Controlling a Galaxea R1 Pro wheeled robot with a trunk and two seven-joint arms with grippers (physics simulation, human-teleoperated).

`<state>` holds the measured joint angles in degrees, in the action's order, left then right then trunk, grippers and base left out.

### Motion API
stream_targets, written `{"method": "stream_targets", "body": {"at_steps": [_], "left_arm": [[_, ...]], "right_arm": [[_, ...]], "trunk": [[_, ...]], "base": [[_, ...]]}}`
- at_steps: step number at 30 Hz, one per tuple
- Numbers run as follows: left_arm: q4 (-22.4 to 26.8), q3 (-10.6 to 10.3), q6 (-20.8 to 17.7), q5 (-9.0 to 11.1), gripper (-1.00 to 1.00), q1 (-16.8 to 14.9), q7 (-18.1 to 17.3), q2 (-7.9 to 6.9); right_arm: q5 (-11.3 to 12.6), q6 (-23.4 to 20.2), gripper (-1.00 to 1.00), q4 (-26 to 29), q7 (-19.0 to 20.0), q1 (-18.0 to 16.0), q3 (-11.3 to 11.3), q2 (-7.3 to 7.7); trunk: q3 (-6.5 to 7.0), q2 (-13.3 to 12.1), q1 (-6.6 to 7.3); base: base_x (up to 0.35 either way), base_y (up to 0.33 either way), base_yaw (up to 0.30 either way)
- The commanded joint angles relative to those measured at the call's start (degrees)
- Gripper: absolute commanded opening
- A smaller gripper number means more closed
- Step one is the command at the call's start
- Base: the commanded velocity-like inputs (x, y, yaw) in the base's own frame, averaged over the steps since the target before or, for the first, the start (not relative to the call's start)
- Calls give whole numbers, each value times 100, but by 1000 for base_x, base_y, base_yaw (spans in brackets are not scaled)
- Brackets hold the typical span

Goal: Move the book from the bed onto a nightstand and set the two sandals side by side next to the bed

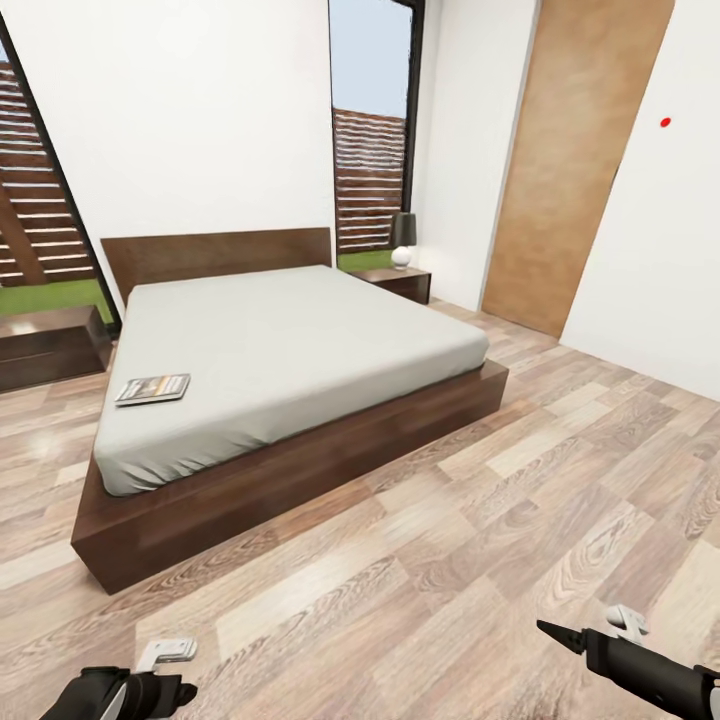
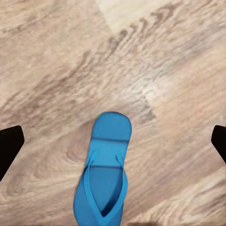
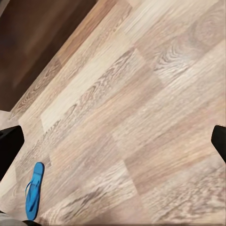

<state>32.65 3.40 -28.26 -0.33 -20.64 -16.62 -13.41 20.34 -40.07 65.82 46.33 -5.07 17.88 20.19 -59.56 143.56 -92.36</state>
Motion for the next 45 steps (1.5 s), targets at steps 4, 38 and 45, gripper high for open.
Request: {"method": "stream_targets", "body": {"at_steps": [4,38,45], "left_arm": [[5,35,-12,17,100,-1,-26,17],[4,21,189,24,100,7,-17,56],[4,21,189,24,100,7,-17,57]], "right_arm": [[22,-36,100,1,14,-3,5,2],[22,-36,100,1,8,-3,-5,-4],[22,-36,100,1,8,-3,-12,-6]], "trunk": [[-95,8,-9],[-848,53,-97],[-1003,63,-115]], "base": [[0,0,0],[0,0,0],[0,0,0]]}}
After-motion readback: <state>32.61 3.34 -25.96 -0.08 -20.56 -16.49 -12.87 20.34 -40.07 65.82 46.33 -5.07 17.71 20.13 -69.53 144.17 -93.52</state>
